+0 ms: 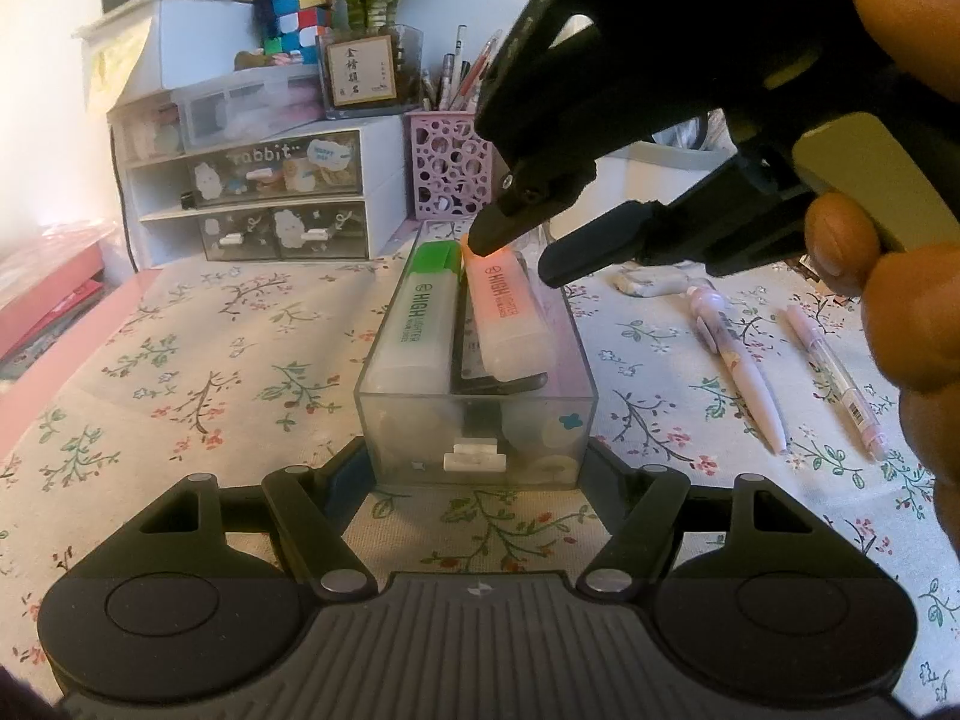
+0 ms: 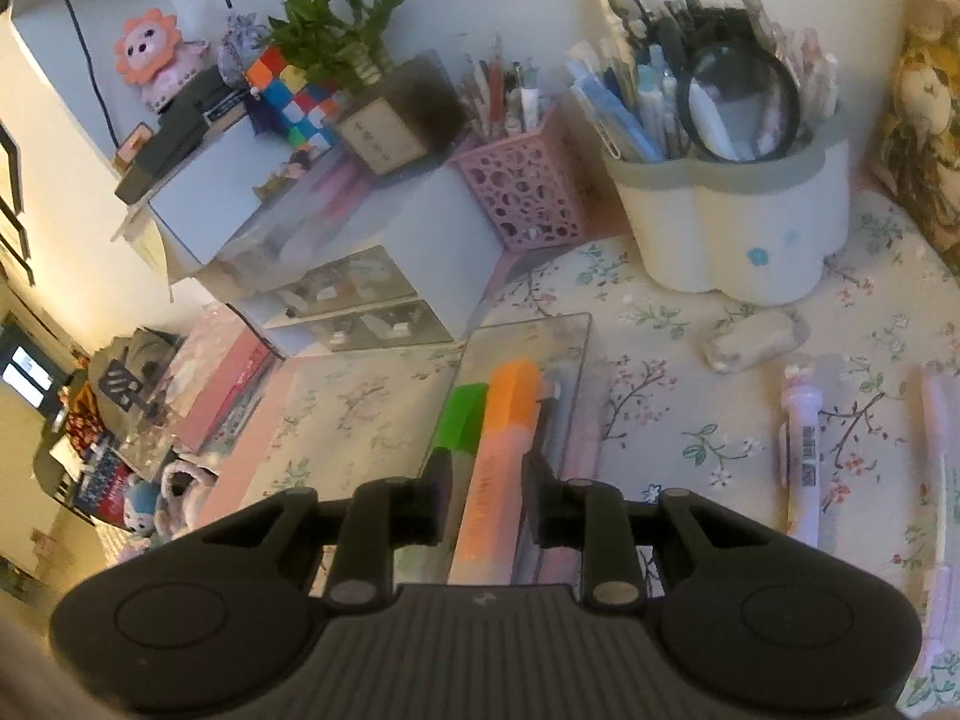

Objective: Organize stationery
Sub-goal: 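Carry the orange highlighter into the clear box and open the right gripper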

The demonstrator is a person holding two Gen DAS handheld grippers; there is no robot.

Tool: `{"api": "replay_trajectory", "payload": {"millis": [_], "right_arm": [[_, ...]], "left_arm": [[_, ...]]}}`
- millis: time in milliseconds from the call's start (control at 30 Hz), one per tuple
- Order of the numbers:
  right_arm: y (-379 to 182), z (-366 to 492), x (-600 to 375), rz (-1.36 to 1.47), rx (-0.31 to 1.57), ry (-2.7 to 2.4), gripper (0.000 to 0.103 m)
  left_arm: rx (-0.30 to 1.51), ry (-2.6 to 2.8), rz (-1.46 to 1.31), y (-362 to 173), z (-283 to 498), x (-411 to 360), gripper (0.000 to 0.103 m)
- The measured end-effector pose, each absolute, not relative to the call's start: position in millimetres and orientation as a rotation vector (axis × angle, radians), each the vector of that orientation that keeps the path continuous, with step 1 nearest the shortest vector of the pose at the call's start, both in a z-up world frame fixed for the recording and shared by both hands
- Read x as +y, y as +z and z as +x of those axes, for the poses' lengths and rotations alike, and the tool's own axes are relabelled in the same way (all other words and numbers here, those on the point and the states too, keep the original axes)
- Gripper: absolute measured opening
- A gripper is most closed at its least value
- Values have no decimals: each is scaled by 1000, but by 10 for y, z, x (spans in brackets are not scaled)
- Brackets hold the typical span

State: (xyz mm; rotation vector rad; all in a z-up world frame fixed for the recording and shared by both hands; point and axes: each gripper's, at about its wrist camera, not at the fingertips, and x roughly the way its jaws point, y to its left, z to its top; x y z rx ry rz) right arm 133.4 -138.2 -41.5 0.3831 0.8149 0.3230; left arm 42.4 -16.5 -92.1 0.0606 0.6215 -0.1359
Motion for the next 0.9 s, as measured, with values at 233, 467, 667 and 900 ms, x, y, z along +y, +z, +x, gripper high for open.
{"api": "replay_trajectory", "payload": {"millis": [233, 467, 667, 900], "right_arm": [[-420, 1292, -1565, 431, 795, 316, 11], [-454, 1304, -1524, 429, 808, 341, 9], [-457, 1292, -1390, 391, 805, 390, 8], [-455, 1273, -1420, 398, 801, 394, 7]], "left_arm": [[621, -137, 59, -920, 427, -167, 71], [622, -138, 61, -920, 426, -166, 71], [622, -138, 61, -921, 428, -159, 72], [622, -138, 61, -923, 429, -160, 71]]}}
